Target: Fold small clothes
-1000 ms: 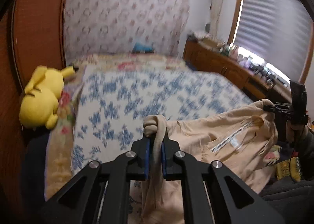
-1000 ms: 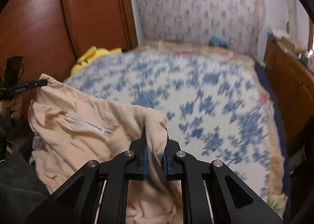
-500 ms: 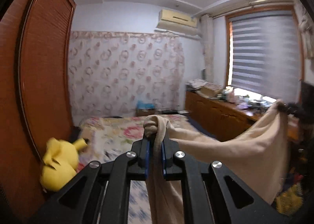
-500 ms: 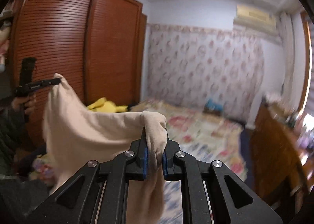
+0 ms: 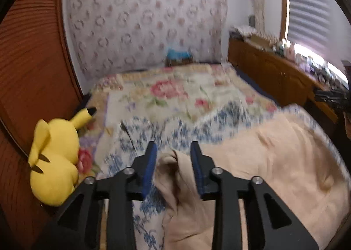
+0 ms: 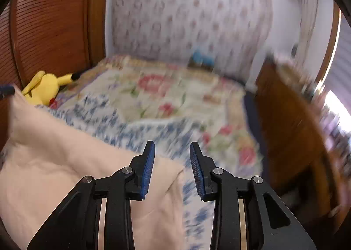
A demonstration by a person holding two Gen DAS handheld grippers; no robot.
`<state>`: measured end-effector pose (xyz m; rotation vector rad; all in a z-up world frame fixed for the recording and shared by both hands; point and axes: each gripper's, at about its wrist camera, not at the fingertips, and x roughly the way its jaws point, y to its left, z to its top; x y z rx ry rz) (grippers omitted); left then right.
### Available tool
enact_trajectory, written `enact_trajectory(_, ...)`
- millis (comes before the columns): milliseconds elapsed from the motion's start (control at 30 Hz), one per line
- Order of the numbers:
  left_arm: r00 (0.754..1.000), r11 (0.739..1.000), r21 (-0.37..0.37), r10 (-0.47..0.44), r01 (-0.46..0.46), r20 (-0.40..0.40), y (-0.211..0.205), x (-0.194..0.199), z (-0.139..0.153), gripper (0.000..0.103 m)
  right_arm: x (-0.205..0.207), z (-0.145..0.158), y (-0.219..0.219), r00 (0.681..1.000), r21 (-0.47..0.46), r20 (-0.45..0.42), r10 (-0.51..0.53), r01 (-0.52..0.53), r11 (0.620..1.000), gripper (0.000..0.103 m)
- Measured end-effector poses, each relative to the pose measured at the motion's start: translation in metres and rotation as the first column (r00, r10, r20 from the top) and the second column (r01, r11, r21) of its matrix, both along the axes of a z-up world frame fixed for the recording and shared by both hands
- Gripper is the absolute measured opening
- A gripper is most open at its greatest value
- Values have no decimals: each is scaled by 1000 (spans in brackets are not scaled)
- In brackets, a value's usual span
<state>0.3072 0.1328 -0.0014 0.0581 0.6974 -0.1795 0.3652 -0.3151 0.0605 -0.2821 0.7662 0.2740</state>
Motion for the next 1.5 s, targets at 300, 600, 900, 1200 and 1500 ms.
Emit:
enact_trajectory(300, 995, 997, -2, -74, 74, -72, -11, -62, -25, 61, -56, -36, -24, 996, 51, -73, 55, -52, 997, 36)
enact_trajectory(600, 989, 996, -34, -82, 78, -125, -21, -114, -54, 61, -124, -58, -51, 991, 136, -117, 64, -48, 990, 45)
enact_trajectory(900, 977, 998, -16, -70, 69, -200, -25, -130, -89, 61, -152, -90, -56, 986, 190, -161, 48, -17, 982, 45)
enact_trajectory(1200, 983, 999, -6, -51, 50, -179, -25, -136, -95, 66, -154, -98, -56, 986, 191, -158, 47, -16, 981, 45)
enact_trajectory(1500, 981, 1000, -4, -8, 8, -195, -18, -131, -98, 87, -154, -100, -58, 987, 189, -155, 50, -20, 982, 45)
